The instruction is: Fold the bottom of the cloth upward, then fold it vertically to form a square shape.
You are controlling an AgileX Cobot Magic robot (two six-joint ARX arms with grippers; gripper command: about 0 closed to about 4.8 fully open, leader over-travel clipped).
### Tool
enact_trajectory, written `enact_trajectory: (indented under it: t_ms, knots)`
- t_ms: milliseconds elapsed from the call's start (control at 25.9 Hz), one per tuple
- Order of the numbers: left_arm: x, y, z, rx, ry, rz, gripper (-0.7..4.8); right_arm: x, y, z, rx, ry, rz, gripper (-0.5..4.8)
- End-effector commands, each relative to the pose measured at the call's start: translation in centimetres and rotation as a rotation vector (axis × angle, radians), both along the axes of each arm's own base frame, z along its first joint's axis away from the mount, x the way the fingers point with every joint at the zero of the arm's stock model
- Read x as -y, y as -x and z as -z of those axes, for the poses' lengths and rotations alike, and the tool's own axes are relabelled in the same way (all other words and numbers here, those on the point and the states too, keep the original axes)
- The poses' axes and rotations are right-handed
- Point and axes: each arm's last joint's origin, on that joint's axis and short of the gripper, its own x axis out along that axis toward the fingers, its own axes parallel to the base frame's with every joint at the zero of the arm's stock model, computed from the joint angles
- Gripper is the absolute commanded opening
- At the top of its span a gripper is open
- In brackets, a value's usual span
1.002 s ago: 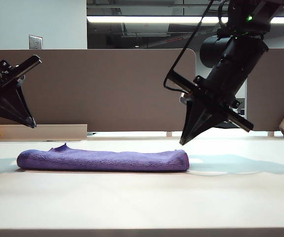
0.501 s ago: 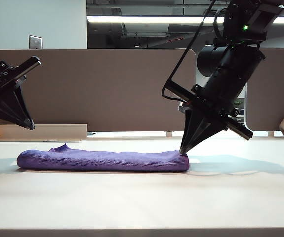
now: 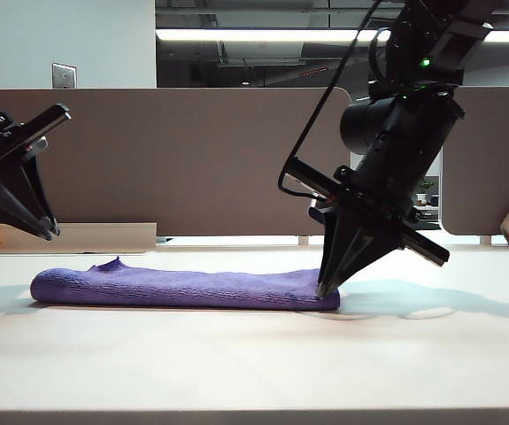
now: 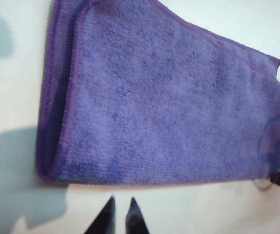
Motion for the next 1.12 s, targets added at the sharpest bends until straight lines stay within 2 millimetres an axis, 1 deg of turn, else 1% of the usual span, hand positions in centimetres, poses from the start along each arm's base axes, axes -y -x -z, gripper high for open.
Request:
enact_trajectory:
  t_ms: [39,116,154,193,231,347,385,424,463,501,578,809,964,1041,1079,1118]
  knots:
    - [0.0,0.0,-0.2,0.011,-0.001,0.006,0.35,-0.1,0.5,0.4,-0.012,0.055,-0.053,-0.07]
    - [0.0,0.0,-0.1,0.008,-0.001,0.006,0.35,0.0,0.6,0.5,0.003,0.084,-0.090,0.26]
    - [0.0,0.0,-0.1,0.007,-0.001,0.006,0.35,-0.1,0.6,0.4,0.013,0.078,-0.091,0.83]
    - [0.0,0.0,-0.1,0.007,-0.001,0.006,0.35,-0.1,0.5,0.3,0.020,0.073,-0.091,1.00]
    - [0.0,0.0,-0.1,0.007,-0.001,0.006,0.35,-0.1,0.4,0.2,0.039,0.064,-0.102,1.01]
    - [0.0,0.0,-0.1,0.007,-0.001,0.006,0.35,-0.4,-0.1,-0.7,0.075,0.054,-0.107,1.35]
    - [0.0,0.0,-0.1,0.007,-0.001,0.006,0.35,-0.5,-0.4,-1.2,0.094,0.048,-0.105,1.58]
    - [0.0,0.0,-0.1,0.007,-0.001,0.006,0.35,-0.7,-0.9,-2.2,0.135,0.055,-0.099,1.73]
    - [0.0,0.0,-0.1,0.007,-0.001,0.006,0.35,-0.7,-1.1,-2.7,0.151,0.068,-0.096,1.75]
    - [0.0,0.0,-0.1,0.007,-0.001,0.006,0.35,-0.8,-1.6,-3.5,0.191,0.095,-0.086,1.87]
    - [0.0,0.0,-0.1,0.008,-0.001,0.006,0.35,-0.9,-1.8,-3.9,0.208,0.098,-0.083,2.19]
    - [0.0,0.0,-0.1,0.023,-0.015,0.021,0.35,-1.0,-1.9,-2.7,0.162,0.093,-0.091,2.26]
    - [-0.2,-0.1,-0.1,0.026,-0.062,-0.007,0.35,-1.0,-1.8,-2.1,0.123,0.090,-0.098,2.25]
    - [-0.2,-0.1,-0.1,0.030,-0.064,-0.008,0.35,-1.0,-1.7,-1.8,0.103,0.100,-0.108,1.53]
    - [-0.2,-0.1,-0.1,0.033,-0.063,-0.009,0.35,-0.9,-1.6,-1.8,0.098,0.104,-0.127,0.93]
    - [-0.2,-0.1,-0.1,0.034,-0.063,-0.009,0.35,-0.9,-1.6,-1.7,0.091,0.107,-0.130,0.89]
